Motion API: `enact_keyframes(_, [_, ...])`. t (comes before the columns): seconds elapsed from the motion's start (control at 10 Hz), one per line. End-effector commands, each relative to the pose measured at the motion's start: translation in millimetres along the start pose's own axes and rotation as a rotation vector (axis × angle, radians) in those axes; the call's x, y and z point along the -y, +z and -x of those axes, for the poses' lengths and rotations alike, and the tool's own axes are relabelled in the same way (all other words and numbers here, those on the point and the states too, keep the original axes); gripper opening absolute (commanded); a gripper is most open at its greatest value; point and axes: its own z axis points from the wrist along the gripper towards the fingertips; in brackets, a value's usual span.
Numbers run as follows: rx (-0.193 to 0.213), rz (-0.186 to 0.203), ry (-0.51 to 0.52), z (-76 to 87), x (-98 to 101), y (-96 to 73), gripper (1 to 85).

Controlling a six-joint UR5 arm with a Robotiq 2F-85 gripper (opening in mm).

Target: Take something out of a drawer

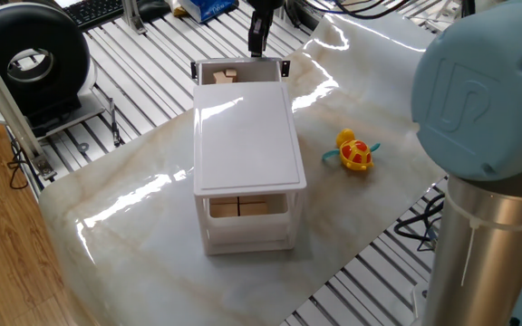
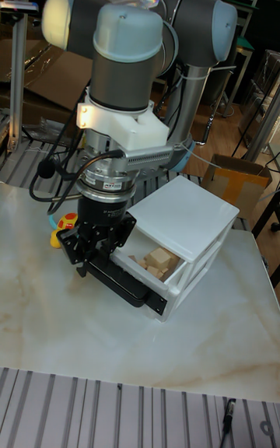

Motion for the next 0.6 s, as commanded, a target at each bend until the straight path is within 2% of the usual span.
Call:
enact_keyframes(0.0, [-0.002,0.005,0.007,1.0,-6.7,-9.5,41.7])
enact_keyframes(0.2, [-0.013,0.000,0.008,0.2,-6.2,-14.6,41.7])
enact_keyframes(0.3, [-0.023,-0.014,0.003,0.0,-2.3,-19.9,41.0])
enact_keyframes(0.5, [-0.035,-0.012,0.003,1.8,-2.4,-32.6,40.7])
